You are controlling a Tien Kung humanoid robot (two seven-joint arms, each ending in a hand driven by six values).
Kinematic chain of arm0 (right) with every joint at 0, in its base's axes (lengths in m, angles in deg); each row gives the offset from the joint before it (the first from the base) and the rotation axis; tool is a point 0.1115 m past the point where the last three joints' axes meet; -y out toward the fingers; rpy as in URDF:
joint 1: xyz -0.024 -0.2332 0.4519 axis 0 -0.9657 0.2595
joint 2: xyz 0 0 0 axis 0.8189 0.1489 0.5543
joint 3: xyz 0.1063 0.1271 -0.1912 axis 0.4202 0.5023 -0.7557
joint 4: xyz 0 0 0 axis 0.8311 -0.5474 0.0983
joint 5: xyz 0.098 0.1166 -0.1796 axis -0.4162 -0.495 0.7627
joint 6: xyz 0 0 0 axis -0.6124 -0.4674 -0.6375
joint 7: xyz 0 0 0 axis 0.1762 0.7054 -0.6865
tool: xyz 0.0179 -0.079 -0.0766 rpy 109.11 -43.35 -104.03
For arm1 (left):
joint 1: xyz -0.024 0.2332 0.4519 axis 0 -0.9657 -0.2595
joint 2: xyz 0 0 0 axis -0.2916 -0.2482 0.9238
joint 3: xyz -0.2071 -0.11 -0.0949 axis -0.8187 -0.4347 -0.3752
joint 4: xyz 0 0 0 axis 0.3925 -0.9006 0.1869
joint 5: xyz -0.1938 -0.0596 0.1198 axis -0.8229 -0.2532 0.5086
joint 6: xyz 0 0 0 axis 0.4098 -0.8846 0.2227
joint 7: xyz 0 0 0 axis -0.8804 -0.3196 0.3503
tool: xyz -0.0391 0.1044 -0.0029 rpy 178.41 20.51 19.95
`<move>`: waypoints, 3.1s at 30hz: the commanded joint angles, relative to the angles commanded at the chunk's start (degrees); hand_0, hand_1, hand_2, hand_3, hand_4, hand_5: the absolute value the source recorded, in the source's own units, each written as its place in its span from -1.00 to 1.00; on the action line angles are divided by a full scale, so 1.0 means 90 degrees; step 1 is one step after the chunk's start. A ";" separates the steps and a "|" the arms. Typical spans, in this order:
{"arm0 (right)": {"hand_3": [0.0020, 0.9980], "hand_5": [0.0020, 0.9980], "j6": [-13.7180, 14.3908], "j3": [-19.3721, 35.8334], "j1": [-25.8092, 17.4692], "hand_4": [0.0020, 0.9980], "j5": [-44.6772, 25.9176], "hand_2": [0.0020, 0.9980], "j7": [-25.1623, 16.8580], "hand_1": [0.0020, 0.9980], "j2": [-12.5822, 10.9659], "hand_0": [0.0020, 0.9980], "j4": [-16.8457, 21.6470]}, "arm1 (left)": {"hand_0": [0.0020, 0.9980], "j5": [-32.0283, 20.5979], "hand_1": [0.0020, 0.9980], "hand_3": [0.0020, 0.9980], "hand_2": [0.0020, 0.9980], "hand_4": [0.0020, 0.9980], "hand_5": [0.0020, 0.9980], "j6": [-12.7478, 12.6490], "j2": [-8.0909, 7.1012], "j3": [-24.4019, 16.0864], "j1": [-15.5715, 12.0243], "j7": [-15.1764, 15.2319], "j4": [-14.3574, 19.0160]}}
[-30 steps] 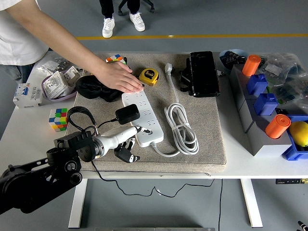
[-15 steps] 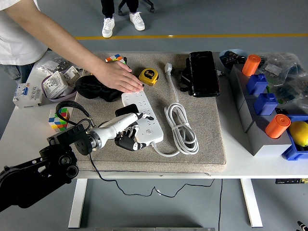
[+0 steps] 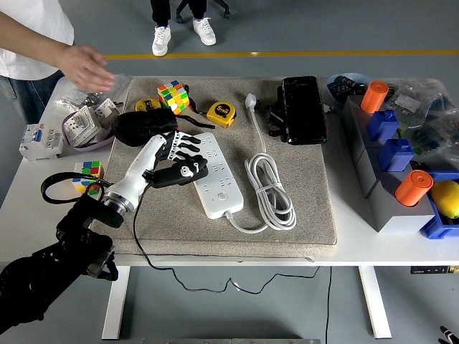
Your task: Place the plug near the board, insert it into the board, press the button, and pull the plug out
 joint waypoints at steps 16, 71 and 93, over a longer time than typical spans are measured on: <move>0.12 -0.02 -0.0005 -0.0214 0.0106 0.69 -0.0097 0.35 -0.0006 0.34 0.0031 0.24 -0.0060 | 0.53 -0.1189 0.50 0.33 0.49 0.78 -0.17 -0.0212 -0.0053 -0.0170 -0.0074 0.0855 -0.0125; 0.12 -0.01 -0.0027 -0.0565 0.0142 0.69 -0.0057 0.35 -0.0006 0.34 -0.0103 0.23 -0.0015 | -0.87 0.3958 -0.84 0.64 -0.75 0.36 -1.00 0.2616 -0.0322 0.1002 0.0871 -0.2867 0.0657; 0.12 -0.01 -0.0016 -0.0345 0.0145 0.69 0.0015 0.35 0.0008 0.34 -0.0170 0.23 0.0032 | -0.89 0.3888 -0.84 0.58 -0.74 0.41 -1.00 0.3040 -0.0223 0.1038 0.1027 -0.3328 0.0481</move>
